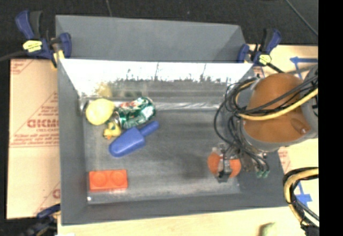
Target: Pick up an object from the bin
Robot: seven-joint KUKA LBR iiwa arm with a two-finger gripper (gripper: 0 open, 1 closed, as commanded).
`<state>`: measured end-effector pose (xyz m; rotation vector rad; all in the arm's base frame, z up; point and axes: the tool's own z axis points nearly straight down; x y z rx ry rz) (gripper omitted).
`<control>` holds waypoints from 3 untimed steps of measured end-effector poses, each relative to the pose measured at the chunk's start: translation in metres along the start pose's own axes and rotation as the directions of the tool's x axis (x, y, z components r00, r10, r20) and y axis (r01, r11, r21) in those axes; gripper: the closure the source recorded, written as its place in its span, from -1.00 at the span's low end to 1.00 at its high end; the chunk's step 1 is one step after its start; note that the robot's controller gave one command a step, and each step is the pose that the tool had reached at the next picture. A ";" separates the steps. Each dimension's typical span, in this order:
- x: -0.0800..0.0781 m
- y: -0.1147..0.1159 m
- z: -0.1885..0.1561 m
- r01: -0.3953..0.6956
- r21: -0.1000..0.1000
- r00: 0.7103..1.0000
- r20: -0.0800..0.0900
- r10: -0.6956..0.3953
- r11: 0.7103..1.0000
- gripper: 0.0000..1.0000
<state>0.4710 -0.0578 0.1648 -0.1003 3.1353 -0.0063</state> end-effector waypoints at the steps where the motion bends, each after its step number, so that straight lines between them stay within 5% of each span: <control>1: -0.002 -0.001 -0.032 0.000 0.002 1.000 0.009 0.000 1.000 1.00; 3: -0.002 -0.001 -0.063 -0.002 0.002 1.000 0.009 0.002 1.000 1.00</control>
Offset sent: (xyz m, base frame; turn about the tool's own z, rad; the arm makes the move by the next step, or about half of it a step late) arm 0.0016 -0.0003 0.0585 0.0004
